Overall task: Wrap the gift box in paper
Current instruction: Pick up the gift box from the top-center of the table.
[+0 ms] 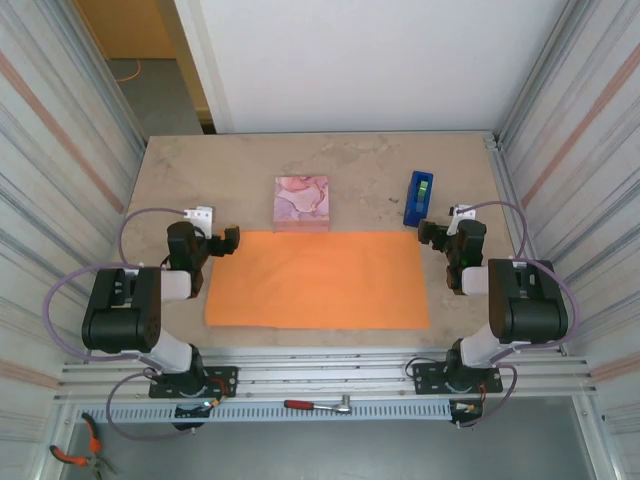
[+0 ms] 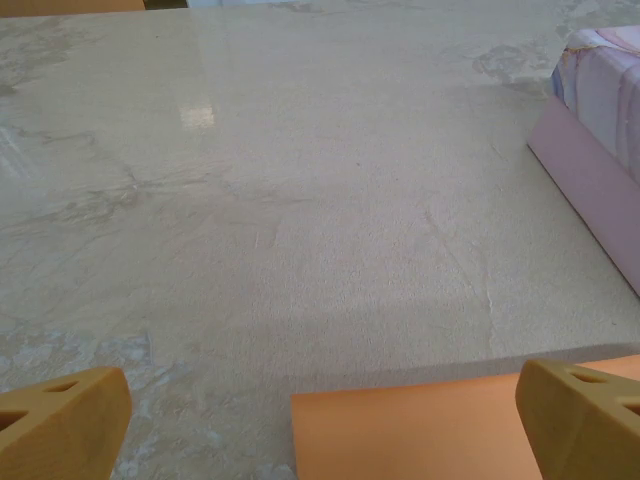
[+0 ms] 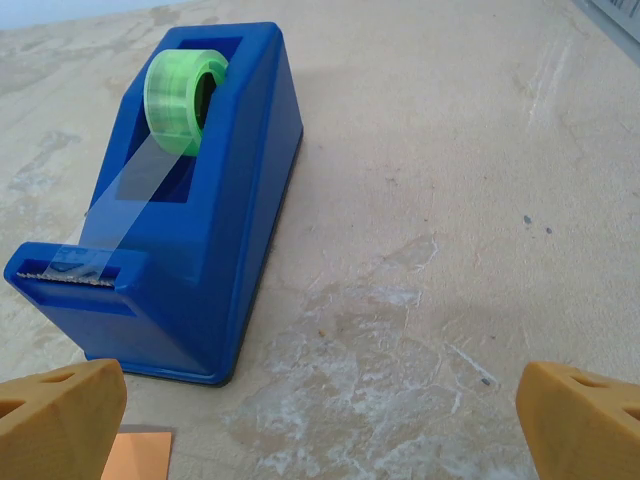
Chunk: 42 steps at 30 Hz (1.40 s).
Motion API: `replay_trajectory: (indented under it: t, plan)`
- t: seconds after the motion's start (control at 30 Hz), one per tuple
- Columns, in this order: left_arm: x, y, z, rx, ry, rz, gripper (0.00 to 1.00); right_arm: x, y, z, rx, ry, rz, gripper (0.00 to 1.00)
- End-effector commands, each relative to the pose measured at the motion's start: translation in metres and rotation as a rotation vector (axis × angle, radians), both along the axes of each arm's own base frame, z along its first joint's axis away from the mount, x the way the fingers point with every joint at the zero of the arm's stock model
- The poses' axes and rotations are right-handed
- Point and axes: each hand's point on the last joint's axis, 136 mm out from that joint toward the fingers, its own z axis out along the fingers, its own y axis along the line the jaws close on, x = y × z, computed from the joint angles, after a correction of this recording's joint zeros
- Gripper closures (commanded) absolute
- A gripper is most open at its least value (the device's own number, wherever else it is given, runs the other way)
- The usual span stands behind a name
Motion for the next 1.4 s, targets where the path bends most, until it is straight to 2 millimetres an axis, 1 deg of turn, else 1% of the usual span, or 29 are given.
replay_trajectory:
  t: [0.0, 0.97, 1.37]
  plan:
    - [0.0043, 0.0004, 0.0092, -0.001, -0.028, 0.012, 0.01, 0.0059, -0.0002, 0.0087, -0.025, -0.019, 0.015, 0.02]
    - [0.0054, 0.0002, 0.0075, -0.001, -0.016, 0.012, 0.01, 0.0061, 0.0000, 0.0082, -0.024, -0.017, 0.016, 0.02]
    - [0.0045, 0.0007, 0.0111, -0.003, -0.035, 0.012, 0.01, 0.0064, -0.0002, 0.0084, -0.023, -0.016, 0.015, 0.02]
